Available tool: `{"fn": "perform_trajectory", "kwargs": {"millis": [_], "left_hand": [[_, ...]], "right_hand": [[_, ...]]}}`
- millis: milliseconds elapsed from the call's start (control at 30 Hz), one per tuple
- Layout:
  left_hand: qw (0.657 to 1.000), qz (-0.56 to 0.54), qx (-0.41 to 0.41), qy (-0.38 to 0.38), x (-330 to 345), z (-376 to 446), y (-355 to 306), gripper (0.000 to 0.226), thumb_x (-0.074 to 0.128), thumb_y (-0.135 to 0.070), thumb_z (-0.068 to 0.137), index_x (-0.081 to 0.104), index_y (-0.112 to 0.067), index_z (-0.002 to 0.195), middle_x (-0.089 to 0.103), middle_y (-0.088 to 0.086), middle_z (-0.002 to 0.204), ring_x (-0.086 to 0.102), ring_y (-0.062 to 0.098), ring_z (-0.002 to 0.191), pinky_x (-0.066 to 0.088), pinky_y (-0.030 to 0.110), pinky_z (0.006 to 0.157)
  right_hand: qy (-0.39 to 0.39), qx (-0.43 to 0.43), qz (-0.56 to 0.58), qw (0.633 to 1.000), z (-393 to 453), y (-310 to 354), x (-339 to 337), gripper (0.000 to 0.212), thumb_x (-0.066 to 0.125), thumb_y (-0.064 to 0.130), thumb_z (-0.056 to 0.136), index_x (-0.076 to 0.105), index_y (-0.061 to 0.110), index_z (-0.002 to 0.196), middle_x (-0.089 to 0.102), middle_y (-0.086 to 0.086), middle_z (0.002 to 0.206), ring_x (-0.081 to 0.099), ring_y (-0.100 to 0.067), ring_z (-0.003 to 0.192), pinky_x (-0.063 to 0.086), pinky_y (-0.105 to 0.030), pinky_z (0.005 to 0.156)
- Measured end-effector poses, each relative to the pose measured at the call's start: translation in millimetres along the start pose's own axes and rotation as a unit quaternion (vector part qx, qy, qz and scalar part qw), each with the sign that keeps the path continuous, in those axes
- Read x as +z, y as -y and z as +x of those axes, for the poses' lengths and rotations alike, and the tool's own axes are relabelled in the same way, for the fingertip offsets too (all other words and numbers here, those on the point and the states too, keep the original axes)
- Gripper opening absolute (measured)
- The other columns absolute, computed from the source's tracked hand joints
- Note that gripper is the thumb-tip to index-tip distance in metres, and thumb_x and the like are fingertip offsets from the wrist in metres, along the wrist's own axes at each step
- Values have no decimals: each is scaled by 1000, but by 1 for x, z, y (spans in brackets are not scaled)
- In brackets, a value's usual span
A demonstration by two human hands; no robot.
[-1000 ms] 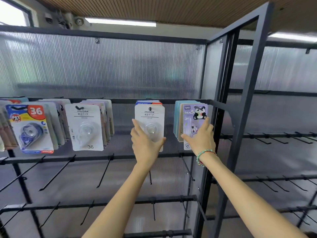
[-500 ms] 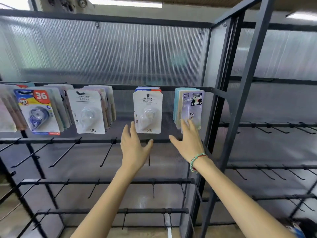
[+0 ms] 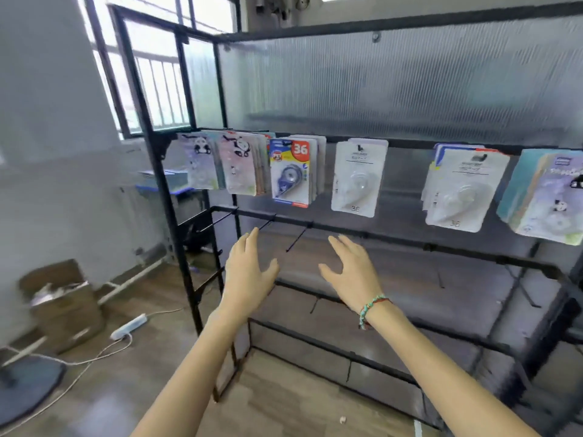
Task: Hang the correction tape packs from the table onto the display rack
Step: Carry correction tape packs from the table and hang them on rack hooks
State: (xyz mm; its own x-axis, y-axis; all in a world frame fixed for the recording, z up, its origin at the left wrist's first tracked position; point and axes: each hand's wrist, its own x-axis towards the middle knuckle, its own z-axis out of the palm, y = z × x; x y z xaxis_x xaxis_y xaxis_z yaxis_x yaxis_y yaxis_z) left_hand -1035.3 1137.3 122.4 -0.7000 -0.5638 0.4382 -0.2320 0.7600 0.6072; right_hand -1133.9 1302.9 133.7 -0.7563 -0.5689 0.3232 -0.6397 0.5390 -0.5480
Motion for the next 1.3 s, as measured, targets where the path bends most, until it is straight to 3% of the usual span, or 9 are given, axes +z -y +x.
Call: {"fn": "perform_trajectory", "kwargs": {"millis": [133, 333, 567, 900, 1300], "left_hand": [[996, 40, -67, -36, -79, -17, 88, 66, 63, -20, 90, 33, -4, 147, 47, 14, 140, 47, 30, 123, 37, 37, 105], [977, 102, -161, -91, -179, -62, 208, 64, 60, -21, 91, 33, -3, 147, 45, 13, 144, 38, 27, 134, 32, 37, 108], [944, 125, -263, -159, -265, -104, 303, 63, 59, -19, 92, 32, -4, 147, 44, 12, 145, 37, 26, 135, 28, 33, 110], [861, 160, -395, -277, -369, -124, 414, 64, 59, -21, 93, 30, -6, 148, 40, 11, 148, 36, 25, 136, 28, 33, 112], [765, 188, -511, -344, -449, -143, 515, 66, 62, -20, 91, 32, -6, 148, 40, 13, 148, 36, 25, 138, 25, 31, 113]], "right_hand": [[40, -48, 18, 998, 6, 75, 72, 61, 55, 30, 94, 31, 16, 148, 29, -2, 154, 21, -18, 142, 15, -26, 115], [104, -139, 37, 984, 6, 190, 175, 61, 56, 30, 93, 32, 15, 147, 34, -2, 151, 26, -18, 140, 20, -29, 115], [198, -231, 78, 950, 10, 308, 280, 60, 57, 29, 92, 34, 17, 147, 34, -3, 151, 24, -16, 141, 17, -27, 116], [289, -363, 115, 878, 53, 452, 413, 60, 60, 26, 90, 39, 14, 145, 39, -3, 149, 30, -16, 139, 18, -24, 114], [363, -477, 116, 792, 90, 611, 552, 60, 58, 30, 92, 37, 14, 145, 39, -6, 149, 33, -19, 138, 22, -27, 115]]}}
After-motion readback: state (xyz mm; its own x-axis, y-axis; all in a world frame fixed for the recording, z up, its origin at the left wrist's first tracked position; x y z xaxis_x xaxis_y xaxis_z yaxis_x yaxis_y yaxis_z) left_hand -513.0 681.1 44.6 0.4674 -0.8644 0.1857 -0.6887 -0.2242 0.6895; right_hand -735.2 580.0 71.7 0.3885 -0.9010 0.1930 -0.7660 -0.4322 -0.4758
